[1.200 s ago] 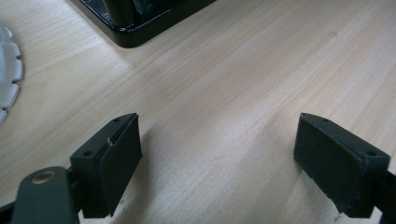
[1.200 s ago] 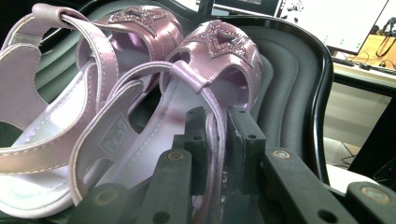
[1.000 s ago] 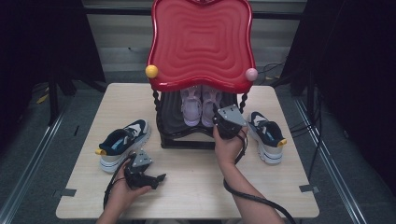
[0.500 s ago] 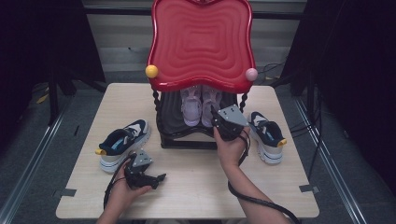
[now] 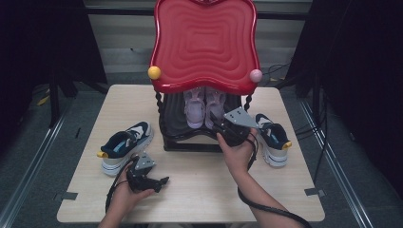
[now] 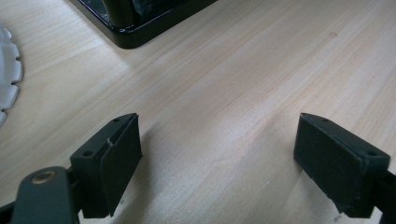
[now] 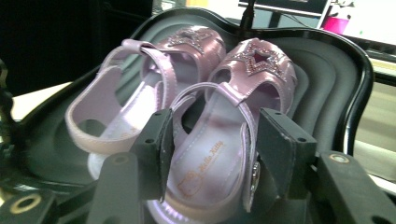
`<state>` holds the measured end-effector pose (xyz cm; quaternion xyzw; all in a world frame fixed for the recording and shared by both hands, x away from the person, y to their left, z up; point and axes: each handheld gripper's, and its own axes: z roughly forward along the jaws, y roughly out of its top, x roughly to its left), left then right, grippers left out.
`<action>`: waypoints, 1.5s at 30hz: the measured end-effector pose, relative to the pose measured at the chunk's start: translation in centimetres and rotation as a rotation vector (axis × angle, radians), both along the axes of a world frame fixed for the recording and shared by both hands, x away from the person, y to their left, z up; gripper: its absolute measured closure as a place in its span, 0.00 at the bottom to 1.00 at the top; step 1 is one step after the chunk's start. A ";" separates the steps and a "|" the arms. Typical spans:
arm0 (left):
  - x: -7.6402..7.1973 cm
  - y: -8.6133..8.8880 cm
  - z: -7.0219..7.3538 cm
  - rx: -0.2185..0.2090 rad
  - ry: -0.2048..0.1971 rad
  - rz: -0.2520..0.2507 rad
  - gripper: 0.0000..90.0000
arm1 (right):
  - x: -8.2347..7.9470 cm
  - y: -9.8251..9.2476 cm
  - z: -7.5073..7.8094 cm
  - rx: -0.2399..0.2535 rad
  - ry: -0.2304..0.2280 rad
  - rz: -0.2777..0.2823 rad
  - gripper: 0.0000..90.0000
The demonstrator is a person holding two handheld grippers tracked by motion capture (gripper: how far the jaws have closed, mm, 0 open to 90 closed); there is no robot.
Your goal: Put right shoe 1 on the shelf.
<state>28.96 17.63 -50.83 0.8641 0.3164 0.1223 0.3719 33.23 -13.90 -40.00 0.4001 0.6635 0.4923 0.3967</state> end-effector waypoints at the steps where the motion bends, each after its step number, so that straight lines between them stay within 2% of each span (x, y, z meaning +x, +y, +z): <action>1: 0.0 0.0 0.0 0.000 0.000 0.000 0.16 | -0.1 -0.1 0.0 0.003 0.002 0.009 0.50; 6: 0.0 0.0 0.0 0.000 0.000 0.000 0.16 | -0.5 -0.6 0.0 0.023 0.024 0.063 0.47; 21: 0.0 0.0 0.0 -0.004 -0.003 0.004 0.16 | -2.0 -1.4 0.4 0.042 0.090 0.209 0.33; 31: 0.0 0.0 0.0 -0.002 -0.003 0.003 0.16 | -3.3 -2.4 0.0 0.033 0.145 0.279 0.25; 37: 0.0 0.0 0.0 -0.002 -0.004 0.003 0.16 | -4.0 -3.1 -0.5 0.018 0.171 0.300 0.24; 45: 0.0 0.0 0.0 -0.002 -0.004 0.003 0.16 | -4.8 -3.8 -1.2 0.026 0.212 0.339 0.20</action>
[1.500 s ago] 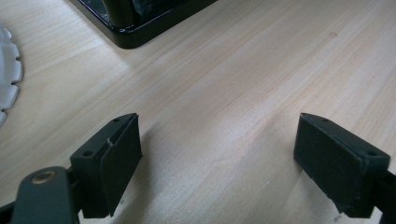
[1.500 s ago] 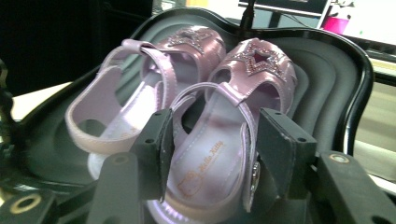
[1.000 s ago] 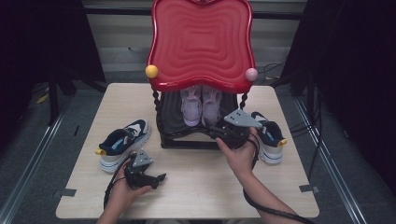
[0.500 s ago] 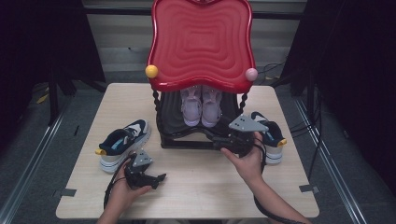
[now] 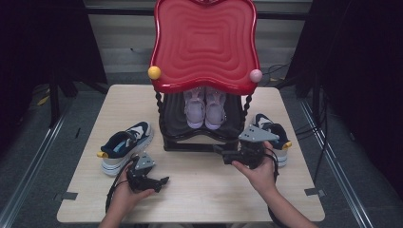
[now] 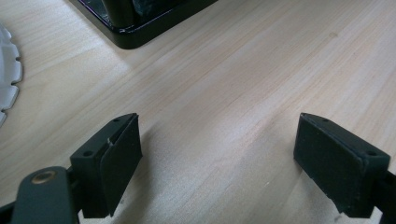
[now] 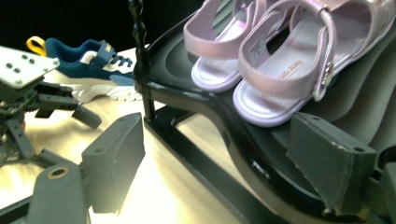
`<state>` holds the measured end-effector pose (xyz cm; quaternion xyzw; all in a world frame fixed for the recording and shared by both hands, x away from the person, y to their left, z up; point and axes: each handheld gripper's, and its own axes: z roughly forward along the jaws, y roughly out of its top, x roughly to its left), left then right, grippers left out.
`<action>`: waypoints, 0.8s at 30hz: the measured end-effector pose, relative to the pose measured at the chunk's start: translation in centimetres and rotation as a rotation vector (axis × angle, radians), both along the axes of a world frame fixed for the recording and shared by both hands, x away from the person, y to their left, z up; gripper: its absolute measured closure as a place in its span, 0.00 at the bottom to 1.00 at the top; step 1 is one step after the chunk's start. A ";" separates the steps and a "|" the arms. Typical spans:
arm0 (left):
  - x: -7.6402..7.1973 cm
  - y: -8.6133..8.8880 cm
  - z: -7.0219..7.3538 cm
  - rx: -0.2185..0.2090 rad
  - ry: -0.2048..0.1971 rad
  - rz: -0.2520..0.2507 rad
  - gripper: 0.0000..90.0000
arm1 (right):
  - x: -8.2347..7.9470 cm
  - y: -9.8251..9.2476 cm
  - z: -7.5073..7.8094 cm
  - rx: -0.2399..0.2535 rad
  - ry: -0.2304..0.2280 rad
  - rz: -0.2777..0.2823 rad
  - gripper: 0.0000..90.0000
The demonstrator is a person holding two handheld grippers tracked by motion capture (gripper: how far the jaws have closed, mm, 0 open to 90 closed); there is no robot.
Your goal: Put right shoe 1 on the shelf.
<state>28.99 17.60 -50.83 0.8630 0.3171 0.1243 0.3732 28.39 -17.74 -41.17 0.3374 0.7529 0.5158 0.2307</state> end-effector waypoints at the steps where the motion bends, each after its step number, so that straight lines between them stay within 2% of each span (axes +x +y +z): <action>1: 0.0 0.0 0.0 0.000 0.000 0.000 0.16 | -0.1 -0.1 -0.1 0.003 0.004 0.010 0.20; 9: 0.0 0.0 0.0 0.000 -0.001 0.001 0.16 | -0.7 -0.5 -0.7 -0.006 0.039 0.049 0.17; 24: 0.0 0.0 0.0 0.000 0.000 0.001 0.16 | -1.9 -1.3 -1.9 -0.036 0.075 0.118 0.15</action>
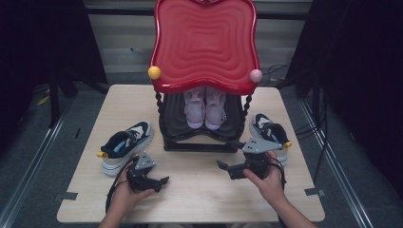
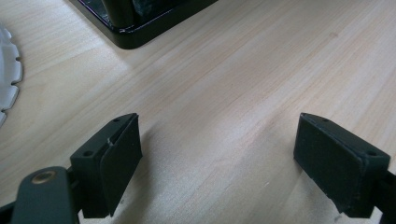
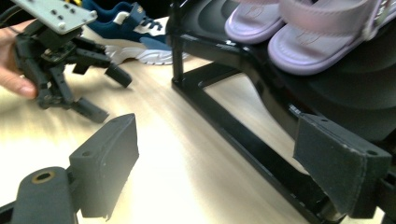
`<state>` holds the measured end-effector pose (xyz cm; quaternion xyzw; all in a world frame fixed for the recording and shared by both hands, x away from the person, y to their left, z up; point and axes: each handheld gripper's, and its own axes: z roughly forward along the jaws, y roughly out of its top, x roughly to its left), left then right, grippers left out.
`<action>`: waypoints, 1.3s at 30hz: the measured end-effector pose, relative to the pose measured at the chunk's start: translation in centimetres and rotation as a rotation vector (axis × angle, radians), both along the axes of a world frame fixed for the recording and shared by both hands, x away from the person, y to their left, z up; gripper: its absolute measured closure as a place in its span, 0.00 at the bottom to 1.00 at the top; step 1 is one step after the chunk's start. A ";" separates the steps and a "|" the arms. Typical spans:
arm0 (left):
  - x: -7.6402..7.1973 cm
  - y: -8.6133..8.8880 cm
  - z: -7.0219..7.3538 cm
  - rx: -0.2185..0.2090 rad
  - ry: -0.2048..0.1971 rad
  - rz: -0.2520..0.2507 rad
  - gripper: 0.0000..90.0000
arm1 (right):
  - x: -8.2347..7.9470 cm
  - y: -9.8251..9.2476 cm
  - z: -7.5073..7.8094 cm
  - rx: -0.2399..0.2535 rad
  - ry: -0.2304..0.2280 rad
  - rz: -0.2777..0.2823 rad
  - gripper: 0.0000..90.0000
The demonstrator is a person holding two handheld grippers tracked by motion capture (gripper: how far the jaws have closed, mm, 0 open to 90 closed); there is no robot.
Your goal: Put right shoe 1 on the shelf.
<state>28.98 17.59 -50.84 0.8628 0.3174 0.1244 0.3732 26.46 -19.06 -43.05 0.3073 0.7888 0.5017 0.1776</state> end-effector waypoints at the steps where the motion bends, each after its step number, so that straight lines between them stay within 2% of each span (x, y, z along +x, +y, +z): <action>1: 0.0 0.0 0.0 0.000 0.000 0.000 0.16 | 0.0 -0.1 -0.1 -0.003 0.002 0.005 0.15; 16: 0.0 0.0 0.0 0.000 0.000 0.000 0.16 | -0.7 -1.1 -2.6 -0.078 0.063 0.041 0.15; 28: 0.0 0.0 0.0 0.002 0.000 -0.001 0.16 | -1.0 -2.2 -4.5 -0.093 0.101 0.051 0.15; 32: 0.0 0.0 0.0 0.002 0.000 -0.001 0.16 | -1.0 -2.7 -5.1 -0.087 0.120 0.044 0.15; 39: 0.0 0.0 0.0 0.002 0.000 0.000 0.16 | -1.0 -3.4 -6.1 -0.106 0.145 0.036 0.15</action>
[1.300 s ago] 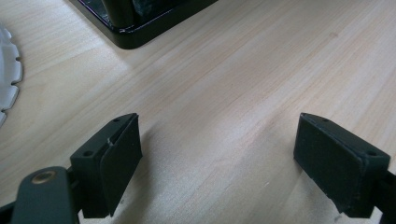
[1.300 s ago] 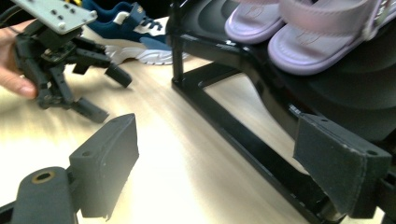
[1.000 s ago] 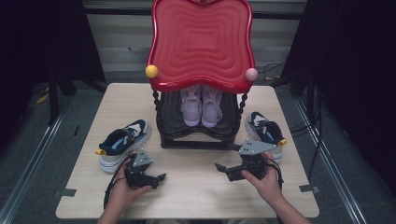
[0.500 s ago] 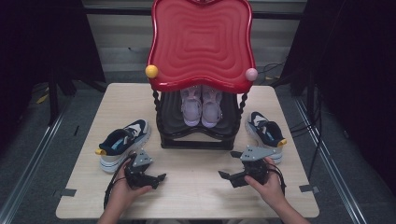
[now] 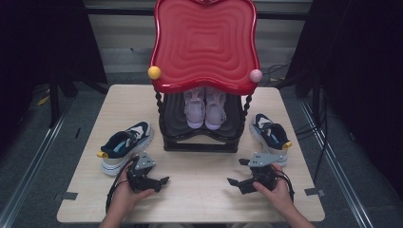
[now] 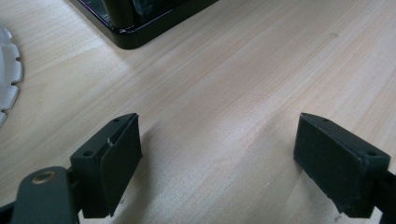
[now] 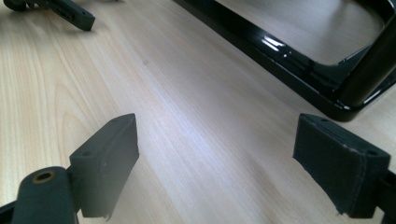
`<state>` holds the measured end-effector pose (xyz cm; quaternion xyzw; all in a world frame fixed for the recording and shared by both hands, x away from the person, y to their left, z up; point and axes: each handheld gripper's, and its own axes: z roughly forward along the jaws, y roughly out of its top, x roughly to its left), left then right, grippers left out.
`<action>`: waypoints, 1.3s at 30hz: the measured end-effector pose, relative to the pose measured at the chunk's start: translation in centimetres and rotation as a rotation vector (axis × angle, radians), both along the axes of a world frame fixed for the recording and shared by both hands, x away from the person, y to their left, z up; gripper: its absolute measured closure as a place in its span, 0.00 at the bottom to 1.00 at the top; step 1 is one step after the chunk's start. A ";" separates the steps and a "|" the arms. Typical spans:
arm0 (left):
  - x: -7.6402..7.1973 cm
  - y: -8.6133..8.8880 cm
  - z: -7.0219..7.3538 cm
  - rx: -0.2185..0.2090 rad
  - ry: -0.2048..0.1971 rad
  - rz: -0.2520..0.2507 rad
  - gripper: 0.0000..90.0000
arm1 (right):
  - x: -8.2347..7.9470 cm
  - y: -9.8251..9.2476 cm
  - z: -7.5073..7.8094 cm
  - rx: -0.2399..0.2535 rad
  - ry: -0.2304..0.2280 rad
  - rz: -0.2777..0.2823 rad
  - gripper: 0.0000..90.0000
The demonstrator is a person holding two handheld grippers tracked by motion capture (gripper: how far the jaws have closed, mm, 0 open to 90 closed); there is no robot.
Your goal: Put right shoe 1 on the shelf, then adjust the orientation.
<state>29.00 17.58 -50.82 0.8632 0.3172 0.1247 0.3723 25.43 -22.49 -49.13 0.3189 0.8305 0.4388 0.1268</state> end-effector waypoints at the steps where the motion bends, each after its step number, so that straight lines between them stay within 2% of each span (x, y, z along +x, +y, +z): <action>1: 0.0 0.0 0.0 0.000 0.000 0.000 0.16 | 0.0 -0.1 -0.1 0.001 0.004 0.000 0.15; 16: 0.0 0.0 0.0 0.000 0.000 0.001 0.16 | 0.3 -0.8 -1.4 -0.056 0.057 0.002 0.15; 21: 0.0 0.0 0.0 0.000 0.000 0.001 0.16 | 0.3 -0.9 -1.8 -0.089 0.056 0.003 0.15; 26: 0.0 0.0 0.0 0.000 0.000 0.001 0.16 | 0.2 -0.7 -1.9 -0.132 0.052 0.030 0.15; 39: 0.0 0.0 0.0 -0.002 0.002 0.005 0.16 | 0.3 -0.7 -1.9 -0.132 0.055 0.031 0.14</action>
